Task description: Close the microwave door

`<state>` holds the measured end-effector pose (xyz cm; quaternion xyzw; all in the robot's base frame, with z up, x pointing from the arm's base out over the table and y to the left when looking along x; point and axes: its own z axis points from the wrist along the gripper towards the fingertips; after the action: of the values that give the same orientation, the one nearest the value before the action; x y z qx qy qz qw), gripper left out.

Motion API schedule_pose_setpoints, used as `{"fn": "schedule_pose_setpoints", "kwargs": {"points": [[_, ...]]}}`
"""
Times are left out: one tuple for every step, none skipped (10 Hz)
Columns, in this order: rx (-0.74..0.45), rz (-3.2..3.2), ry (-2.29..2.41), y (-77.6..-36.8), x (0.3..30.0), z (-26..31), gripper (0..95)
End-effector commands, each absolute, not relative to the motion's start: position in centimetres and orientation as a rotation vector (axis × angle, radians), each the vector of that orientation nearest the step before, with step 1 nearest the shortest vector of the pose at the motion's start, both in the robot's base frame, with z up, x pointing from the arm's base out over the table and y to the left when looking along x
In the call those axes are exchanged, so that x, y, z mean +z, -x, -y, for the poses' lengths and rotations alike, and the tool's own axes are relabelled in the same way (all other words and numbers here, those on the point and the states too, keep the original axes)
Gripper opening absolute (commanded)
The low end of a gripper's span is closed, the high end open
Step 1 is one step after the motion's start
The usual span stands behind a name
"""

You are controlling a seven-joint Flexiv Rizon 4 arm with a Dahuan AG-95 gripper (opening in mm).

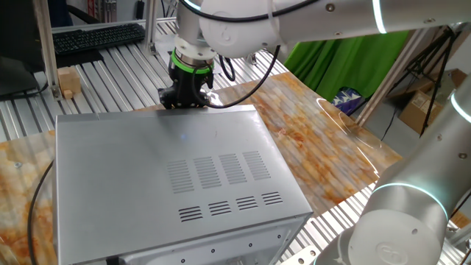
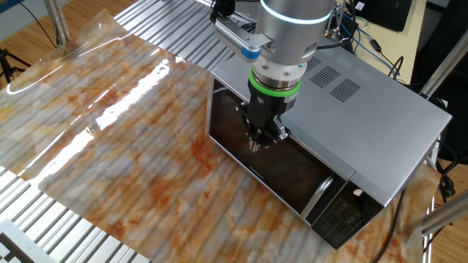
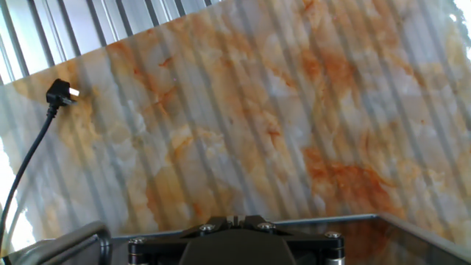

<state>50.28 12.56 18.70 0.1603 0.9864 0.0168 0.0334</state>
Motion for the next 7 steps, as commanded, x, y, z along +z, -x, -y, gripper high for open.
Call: {"fn": "schedule_pose_setpoints", "kwargs": {"points": [[0.048,-3.038,-0.513,-51.5,18.7,-12.9,0.0],[0.047,-3.04,-0.518,-52.4,18.5,-12.9,0.0],[0.048,-3.039,-0.525,-53.5,18.2,-12.7,0.0],[0.045,-3.04,-0.529,-54.3,18.1,-12.5,0.0],[0.047,-3.038,-0.551,-55.9,17.8,-12.1,0.0],[0.047,-3.038,-0.558,-57.1,17.5,-11.6,0.0],[0.046,-3.038,-0.56,-57.8,17.2,-11.2,0.0]]}}
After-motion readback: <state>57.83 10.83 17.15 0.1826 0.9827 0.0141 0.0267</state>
